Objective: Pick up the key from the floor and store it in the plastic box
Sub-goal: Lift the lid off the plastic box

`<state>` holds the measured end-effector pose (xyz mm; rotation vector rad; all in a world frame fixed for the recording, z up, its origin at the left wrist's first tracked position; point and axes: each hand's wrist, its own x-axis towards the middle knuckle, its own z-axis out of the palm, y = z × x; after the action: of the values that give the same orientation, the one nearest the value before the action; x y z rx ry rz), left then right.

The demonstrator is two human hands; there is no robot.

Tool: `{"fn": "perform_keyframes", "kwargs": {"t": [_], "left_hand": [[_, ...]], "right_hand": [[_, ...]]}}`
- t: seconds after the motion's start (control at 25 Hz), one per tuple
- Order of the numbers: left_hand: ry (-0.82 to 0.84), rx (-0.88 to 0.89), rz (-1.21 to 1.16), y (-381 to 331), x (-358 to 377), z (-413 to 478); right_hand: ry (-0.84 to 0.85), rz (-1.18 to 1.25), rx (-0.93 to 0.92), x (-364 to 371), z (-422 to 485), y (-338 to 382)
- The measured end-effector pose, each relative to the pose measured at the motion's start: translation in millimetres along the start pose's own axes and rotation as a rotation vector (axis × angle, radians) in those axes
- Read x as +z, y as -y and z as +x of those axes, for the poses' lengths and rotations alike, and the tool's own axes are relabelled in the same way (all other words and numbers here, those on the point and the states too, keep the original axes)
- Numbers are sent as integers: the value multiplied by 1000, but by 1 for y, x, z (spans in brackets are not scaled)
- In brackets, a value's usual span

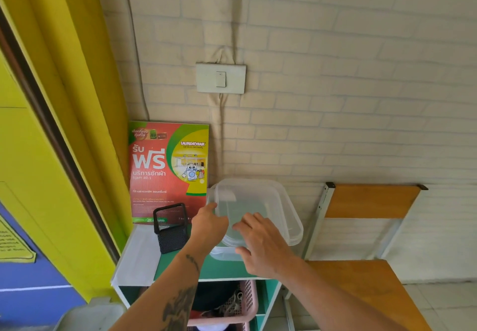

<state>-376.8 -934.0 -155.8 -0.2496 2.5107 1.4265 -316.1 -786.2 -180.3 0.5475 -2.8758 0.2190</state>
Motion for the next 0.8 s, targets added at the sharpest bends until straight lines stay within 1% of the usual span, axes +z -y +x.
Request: {"fn": "perform_keyframes", "kwargs": {"t": [0.04, 0.12, 0.2, 0.28, 0.32, 0.36, 0.4, 0.48, 0.6, 0.68, 0.8], "left_hand": [[6, -4, -11, 0, 0, 1], [13, 9, -40, 0, -2, 2], [21, 19, -49, 0, -3, 0], [25, 26, -33, 0, -4, -1], [26, 33, -18, 1, -3, -2], [22, 42, 2, 2, -2, -2], [14, 52, 23, 2, -2, -2], [-3, 70, 55, 1, 1, -4], [-42, 96, 53, -3, 7, -8], [-79, 117, 24, -9, 13, -13], [-123, 153, -57, -22, 31, -23]], "right_hand": [[-14, 56, 33, -2, -2, -3], [-74, 150, 166, -6, -6, -14], [-124, 168, 358, -8, -7, -35], [-112, 201, 602, -6, -8, -59], [-83, 300, 723, -4, -8, -69], [-65, 428, 799, -3, -8, -76], [-47, 529, 828, -1, -9, -83], [-73, 634, 823, 8, -12, -93], [-181, 681, 834, -1, -16, -86], [-257, 712, 844, -10, -25, -91], [-379, 739, 807, -24, -44, -110]]}}
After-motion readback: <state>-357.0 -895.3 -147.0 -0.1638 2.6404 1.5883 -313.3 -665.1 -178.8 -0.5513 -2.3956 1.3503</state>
